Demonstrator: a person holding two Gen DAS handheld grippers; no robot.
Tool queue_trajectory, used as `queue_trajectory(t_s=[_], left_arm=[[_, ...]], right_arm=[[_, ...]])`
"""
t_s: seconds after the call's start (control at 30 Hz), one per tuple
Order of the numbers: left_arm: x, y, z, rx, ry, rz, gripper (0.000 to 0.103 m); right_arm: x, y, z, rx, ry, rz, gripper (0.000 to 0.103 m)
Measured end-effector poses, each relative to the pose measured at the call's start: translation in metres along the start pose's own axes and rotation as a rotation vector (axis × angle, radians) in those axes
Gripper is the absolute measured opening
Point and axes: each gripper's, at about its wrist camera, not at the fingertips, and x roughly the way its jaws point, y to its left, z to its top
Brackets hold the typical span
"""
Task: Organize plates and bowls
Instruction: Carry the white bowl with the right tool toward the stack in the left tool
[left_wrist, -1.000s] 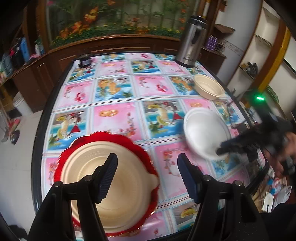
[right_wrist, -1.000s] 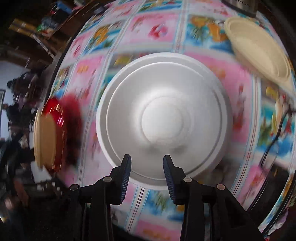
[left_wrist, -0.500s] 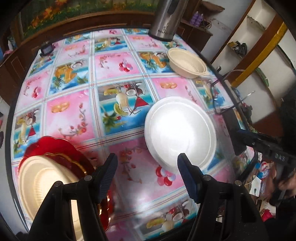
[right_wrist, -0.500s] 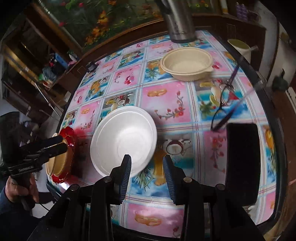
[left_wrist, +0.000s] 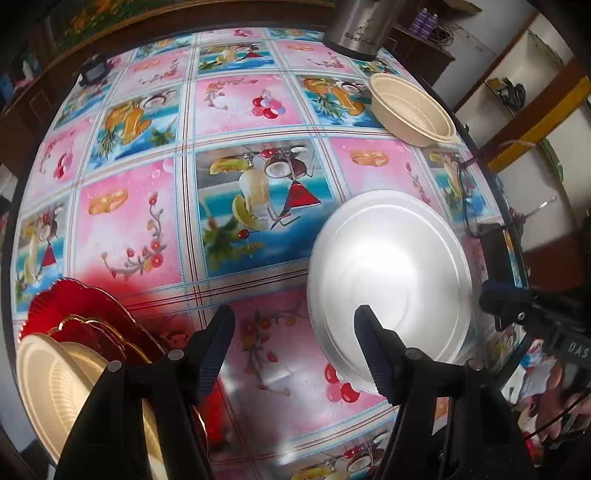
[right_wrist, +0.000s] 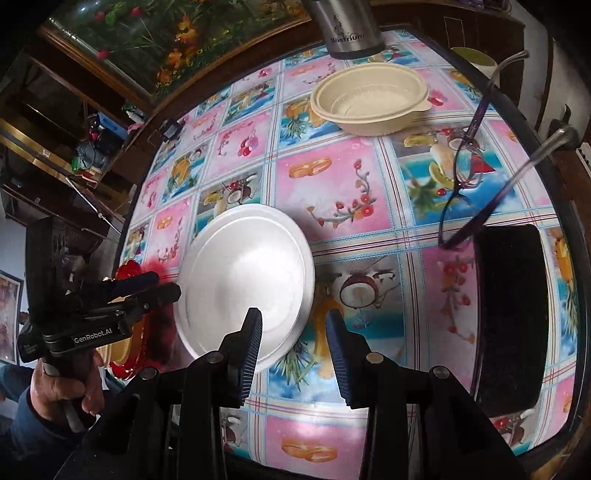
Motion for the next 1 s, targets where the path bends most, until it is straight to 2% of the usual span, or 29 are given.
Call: queue_trajectory(t_s=[0.07, 0.13, 0.17, 0.2, 0.23, 0.27, 0.43, 0.67, 0.83, 1.0], left_arm=[[0.003, -0.001, -0.001, 0.007, 0.0, -0.003, 0.062], [0.006, -0.004, -0.002, 0.018, 0.004, -0.012, 0.047], [0.009, -0.006, -0.003, 0.023, 0.015, -0.021, 0.035], [0.012, -0.008, -0.004, 0.03, 0.024, -0.026, 0.026], [0.014, -0.01, -0.006, 0.037, 0.029, -0.026, 0.023], [0.015, -0.012, -0.008, 0.046, 0.031, -0.029, 0.021], [0.009, -0.02, -0.014, 0.096, 0.008, -0.008, 0.02], [-0.014, -0.016, -0.019, 0.1, -0.045, 0.018, 0.02], [-0.045, -0.004, -0.024, 0.083, -0.103, 0.041, 0.021], [-0.079, 0.021, -0.035, 0.021, -0.153, 0.053, 0.025]], right_arm=[[0.009, 0.0, 0.001, 0.004, 0.017, -0.003, 0.039], [0.017, -0.001, 0.002, 0.008, 0.035, -0.016, 0.039], [0.022, -0.002, 0.002, 0.016, 0.043, -0.006, 0.039], [0.025, -0.003, 0.002, 0.027, 0.046, -0.001, 0.035], [0.028, -0.004, 0.002, 0.036, 0.052, 0.001, 0.017], [0.032, -0.004, 0.002, 0.044, 0.063, 0.0, 0.013], [0.032, 0.001, 0.001, 0.056, 0.059, -0.006, 0.009], [0.017, 0.015, 0.002, 0.04, 0.047, 0.03, 0.009], [-0.001, 0.042, 0.008, -0.02, 0.03, 0.057, 0.009], [-0.012, 0.081, 0.016, -0.102, 0.025, 0.095, 0.009]])
